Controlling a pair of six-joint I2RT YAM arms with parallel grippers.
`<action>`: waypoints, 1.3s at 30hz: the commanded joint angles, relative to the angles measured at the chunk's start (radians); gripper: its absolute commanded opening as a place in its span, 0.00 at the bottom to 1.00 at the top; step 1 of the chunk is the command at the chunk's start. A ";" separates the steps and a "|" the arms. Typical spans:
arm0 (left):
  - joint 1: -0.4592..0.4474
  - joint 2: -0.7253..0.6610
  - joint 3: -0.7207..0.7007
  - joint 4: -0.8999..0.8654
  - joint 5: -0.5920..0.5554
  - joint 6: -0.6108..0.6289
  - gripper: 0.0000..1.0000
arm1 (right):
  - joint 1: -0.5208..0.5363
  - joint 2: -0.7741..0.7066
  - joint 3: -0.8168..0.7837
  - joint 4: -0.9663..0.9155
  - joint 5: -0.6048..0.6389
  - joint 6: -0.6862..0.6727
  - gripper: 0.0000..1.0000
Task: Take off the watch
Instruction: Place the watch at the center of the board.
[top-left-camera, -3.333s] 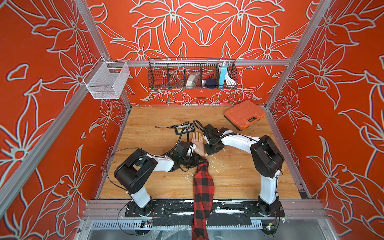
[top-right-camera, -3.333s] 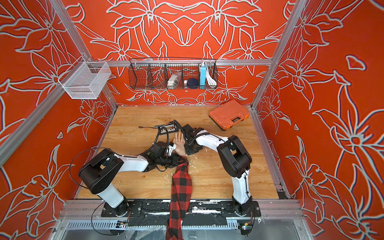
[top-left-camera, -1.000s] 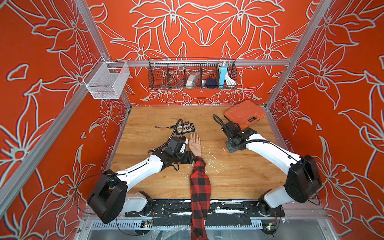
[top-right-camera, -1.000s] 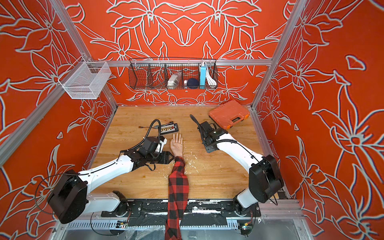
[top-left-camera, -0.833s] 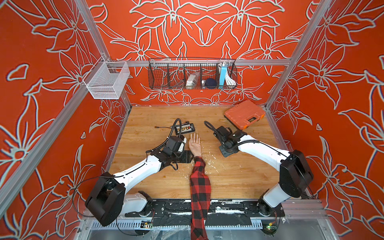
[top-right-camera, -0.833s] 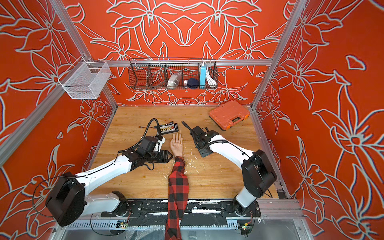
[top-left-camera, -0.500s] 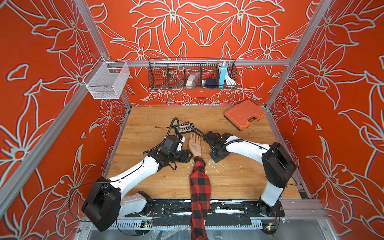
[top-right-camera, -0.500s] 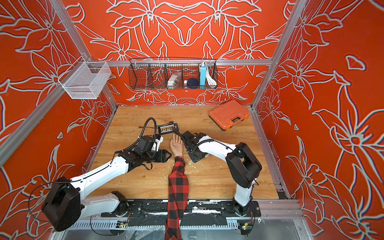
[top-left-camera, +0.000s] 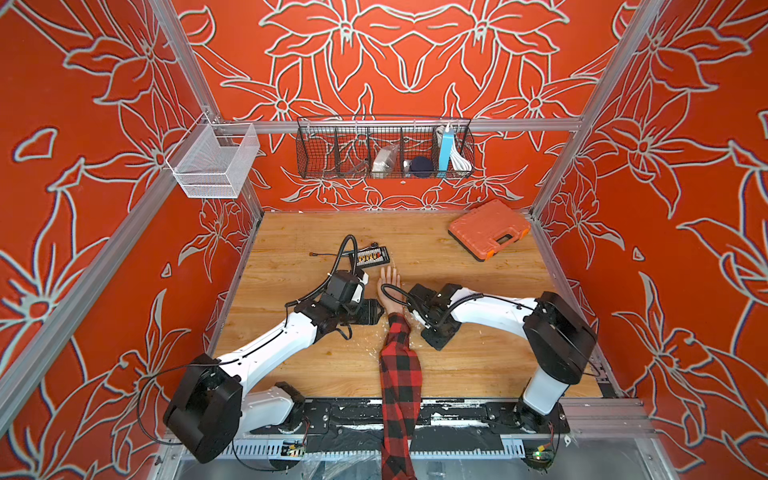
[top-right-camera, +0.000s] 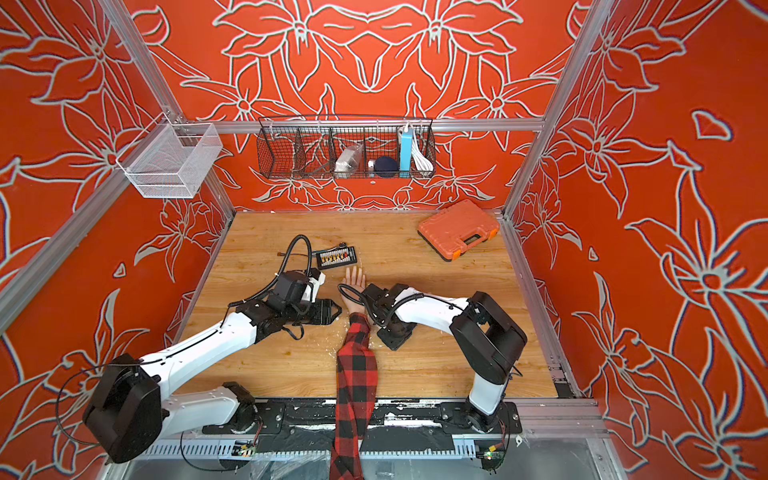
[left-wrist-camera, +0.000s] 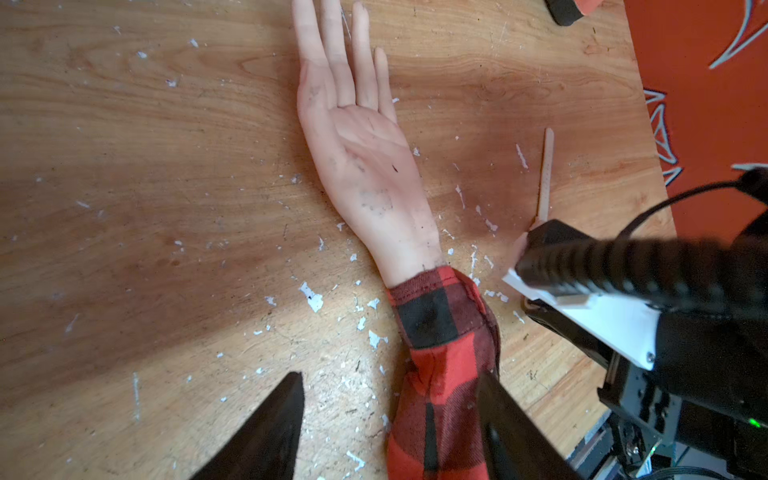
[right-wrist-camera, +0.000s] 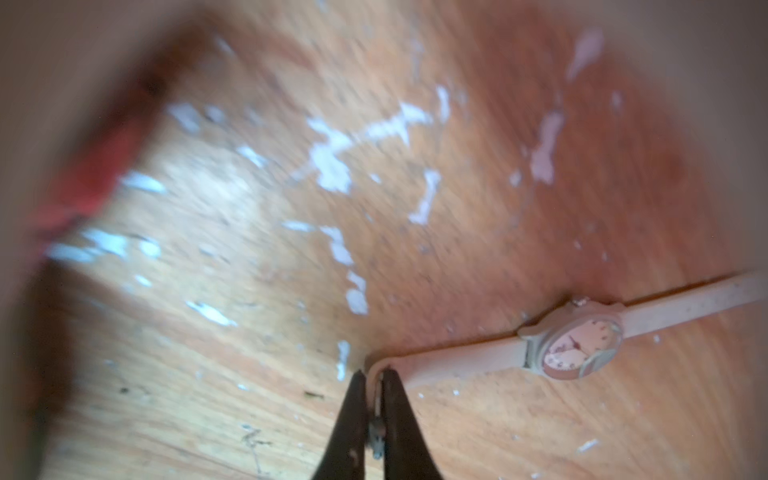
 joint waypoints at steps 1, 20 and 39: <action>0.011 -0.007 -0.001 -0.010 -0.001 0.017 0.66 | -0.040 -0.039 -0.016 -0.018 0.052 0.029 0.27; 0.017 -0.019 0.014 -0.025 0.002 0.023 0.66 | -0.354 -0.142 -0.110 0.193 -0.170 0.312 0.75; 0.104 -0.070 0.011 -0.032 -0.094 0.068 0.67 | -0.385 0.186 0.149 0.346 -0.228 0.172 0.76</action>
